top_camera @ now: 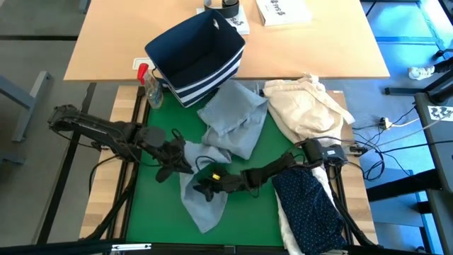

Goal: Fold laundry
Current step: Fold the blue jeans

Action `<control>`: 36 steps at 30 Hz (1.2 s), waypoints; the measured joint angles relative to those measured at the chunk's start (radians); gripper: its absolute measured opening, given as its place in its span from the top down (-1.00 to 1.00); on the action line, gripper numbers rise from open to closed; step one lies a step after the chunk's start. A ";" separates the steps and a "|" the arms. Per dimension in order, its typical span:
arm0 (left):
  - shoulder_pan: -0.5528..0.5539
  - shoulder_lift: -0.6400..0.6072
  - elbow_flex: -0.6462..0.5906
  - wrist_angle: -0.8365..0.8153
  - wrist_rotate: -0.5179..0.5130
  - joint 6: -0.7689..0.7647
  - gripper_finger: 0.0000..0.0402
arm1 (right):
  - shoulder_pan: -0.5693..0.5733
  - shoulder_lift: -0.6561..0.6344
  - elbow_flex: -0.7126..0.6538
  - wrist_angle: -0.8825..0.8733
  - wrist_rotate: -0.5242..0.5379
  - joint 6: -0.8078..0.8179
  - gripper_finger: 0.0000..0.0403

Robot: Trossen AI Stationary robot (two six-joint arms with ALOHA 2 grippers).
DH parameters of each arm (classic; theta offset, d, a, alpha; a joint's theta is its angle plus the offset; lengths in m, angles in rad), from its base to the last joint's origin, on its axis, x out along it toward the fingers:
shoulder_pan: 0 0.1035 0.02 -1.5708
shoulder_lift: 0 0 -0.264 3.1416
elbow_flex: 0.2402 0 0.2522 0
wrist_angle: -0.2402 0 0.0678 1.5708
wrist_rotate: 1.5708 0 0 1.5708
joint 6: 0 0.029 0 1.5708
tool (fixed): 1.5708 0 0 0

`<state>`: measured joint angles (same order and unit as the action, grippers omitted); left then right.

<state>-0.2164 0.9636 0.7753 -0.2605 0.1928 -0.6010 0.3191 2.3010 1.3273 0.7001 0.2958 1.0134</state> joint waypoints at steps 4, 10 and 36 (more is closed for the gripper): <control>-0.041 0.060 -0.025 0.002 0.007 -0.046 0.90 | -0.015 -0.010 0.020 -0.028 -0.114 -0.080 -0.19; -0.105 0.202 -0.037 0.050 0.004 -0.075 0.73 | -0.011 -0.170 0.019 -0.448 -0.111 -0.158 -0.19; -0.130 0.017 -0.057 -0.266 -0.339 -0.154 0.39 | -0.033 -0.410 0.018 -1.084 0.205 -0.147 -0.19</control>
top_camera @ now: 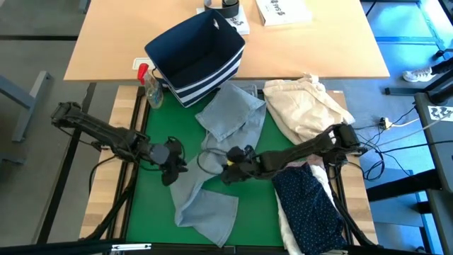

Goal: Fold laundry
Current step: Fold the blue jeans

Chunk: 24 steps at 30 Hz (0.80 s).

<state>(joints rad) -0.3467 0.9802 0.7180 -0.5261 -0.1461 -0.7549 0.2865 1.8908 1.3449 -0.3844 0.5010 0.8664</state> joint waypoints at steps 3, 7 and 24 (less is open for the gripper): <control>0.010 0.017 -0.055 0.024 -0.035 0.004 0.39 | -0.046 0.013 0.001 0.003 -0.042 -0.007 -0.19; 0.013 0.059 -0.162 0.069 -0.007 -0.002 0.39 | -0.094 0.007 0.001 -0.036 -0.080 -0.065 -0.19; 0.085 0.090 -0.398 0.274 0.009 -0.081 0.40 | -0.237 -0.064 0.218 -0.231 -0.299 -0.430 -0.19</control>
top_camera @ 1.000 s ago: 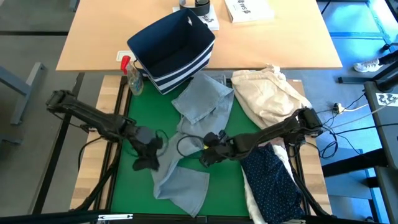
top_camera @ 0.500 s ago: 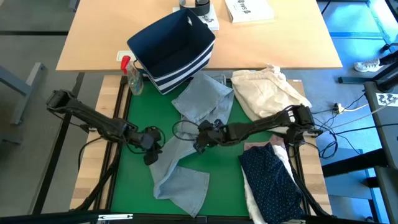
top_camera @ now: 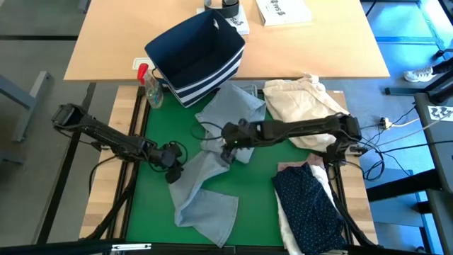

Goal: Fold laundry
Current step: Fold the blue jeans

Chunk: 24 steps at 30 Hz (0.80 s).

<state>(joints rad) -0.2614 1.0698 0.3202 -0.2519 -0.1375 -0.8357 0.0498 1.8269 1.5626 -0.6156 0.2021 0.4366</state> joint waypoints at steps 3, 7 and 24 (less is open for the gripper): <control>0.013 0.000 0.000 0.024 0.001 0.001 0.40 | -0.027 -0.003 0.071 -0.100 0.096 -0.074 -0.19; 0.037 -0.001 0.000 0.063 -0.002 0.005 0.40 | -0.107 0.022 0.074 -0.045 0.043 -0.136 -0.19; 0.079 0.000 0.000 0.083 -0.002 0.007 0.40 | -0.176 0.315 0.072 0.103 -0.167 -0.104 -0.08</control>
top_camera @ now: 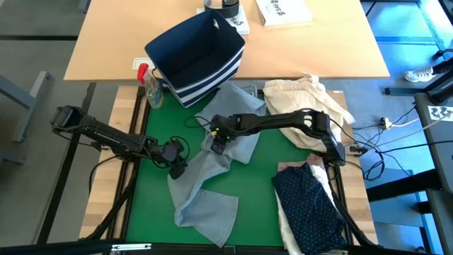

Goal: Fold laundry
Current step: Fold the blue jeans

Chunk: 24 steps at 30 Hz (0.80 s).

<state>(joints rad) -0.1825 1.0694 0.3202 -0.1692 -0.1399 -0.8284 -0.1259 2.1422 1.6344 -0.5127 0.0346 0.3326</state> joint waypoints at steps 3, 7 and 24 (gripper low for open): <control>0.000 0.000 0.000 0.000 0.000 0.001 0.40 | -0.001 0.000 0.000 -0.001 0.004 -0.025 0.26; 0.000 0.000 0.000 0.000 -0.022 0.002 0.40 | -0.001 -0.007 0.005 -0.025 0.015 -0.061 0.87; 0.000 0.000 0.000 -0.002 0.000 0.046 0.40 | 0.248 -0.389 0.435 -0.880 0.462 0.241 0.95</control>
<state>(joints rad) -0.1825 1.0695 0.3206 -0.1708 -0.1394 -0.7827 0.1225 1.7532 2.0697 -1.3922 0.4963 0.5741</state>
